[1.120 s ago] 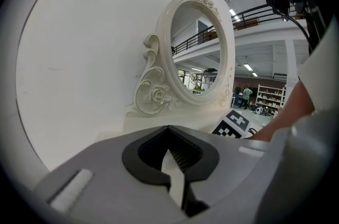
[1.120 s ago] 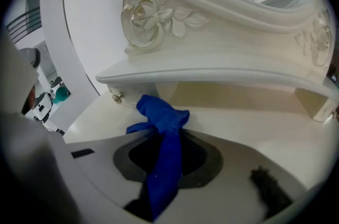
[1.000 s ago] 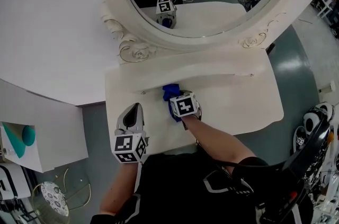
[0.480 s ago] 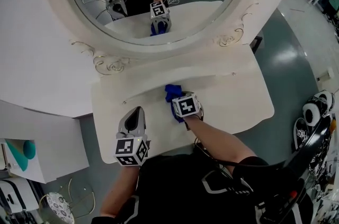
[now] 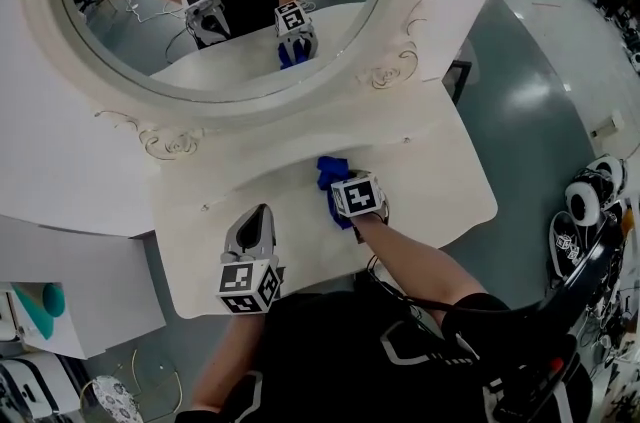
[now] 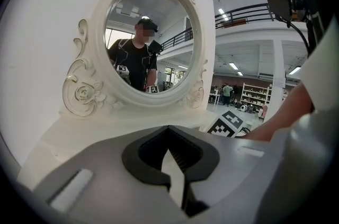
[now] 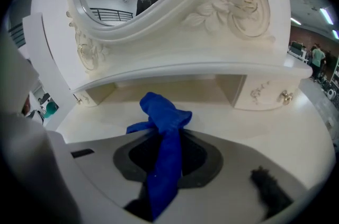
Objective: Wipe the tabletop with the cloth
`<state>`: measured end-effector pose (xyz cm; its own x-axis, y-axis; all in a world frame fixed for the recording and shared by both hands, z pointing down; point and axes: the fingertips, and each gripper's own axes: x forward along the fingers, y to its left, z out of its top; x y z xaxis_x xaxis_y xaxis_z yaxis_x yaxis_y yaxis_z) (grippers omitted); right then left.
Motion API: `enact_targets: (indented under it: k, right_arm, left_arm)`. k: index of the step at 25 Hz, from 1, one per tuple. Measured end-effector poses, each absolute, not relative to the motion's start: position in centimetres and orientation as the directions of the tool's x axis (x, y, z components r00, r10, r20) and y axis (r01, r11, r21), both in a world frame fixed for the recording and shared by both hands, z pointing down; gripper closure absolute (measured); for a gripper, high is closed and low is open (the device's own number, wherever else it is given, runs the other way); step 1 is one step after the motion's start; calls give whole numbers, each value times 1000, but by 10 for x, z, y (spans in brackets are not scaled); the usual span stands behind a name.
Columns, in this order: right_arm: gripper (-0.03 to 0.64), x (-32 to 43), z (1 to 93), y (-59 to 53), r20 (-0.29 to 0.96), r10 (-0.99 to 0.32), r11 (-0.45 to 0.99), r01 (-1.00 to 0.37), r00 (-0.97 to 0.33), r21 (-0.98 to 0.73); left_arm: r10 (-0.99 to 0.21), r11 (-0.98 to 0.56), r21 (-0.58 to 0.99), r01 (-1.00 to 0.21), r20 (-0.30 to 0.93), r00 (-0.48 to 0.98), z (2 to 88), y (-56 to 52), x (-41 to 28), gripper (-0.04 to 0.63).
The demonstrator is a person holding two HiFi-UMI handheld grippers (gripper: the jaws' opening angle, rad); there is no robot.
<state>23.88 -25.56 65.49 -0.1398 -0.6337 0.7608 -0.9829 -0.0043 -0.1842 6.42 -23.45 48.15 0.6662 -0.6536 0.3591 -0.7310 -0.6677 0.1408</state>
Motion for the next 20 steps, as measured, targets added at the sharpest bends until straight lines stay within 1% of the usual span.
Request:
enact_targets:
  k: [5,9,15,20]
  right_arm:
    - [528,283,656,-244,765,-635,-21,-987,-108,-157]
    - [528,322,654,-234,764,-641,-62,-986,-80,-154]
    - [526,377,654,-218,764,-645,-115,-983,-34,-140]
    - [527,424,655,-209,768,-640,-135,-984,-2,-115]
  left_arm:
    - [-641,-674,160,-722,360,678,484,-228,98,588]
    - [-630,-693,163,-703,337,699,479,-222,125,588]
    - [-615,-691,207,-693,337,713,476,-215,151,586]
    - [-616,-692,201,-694,338,712,475,-211,170,586]
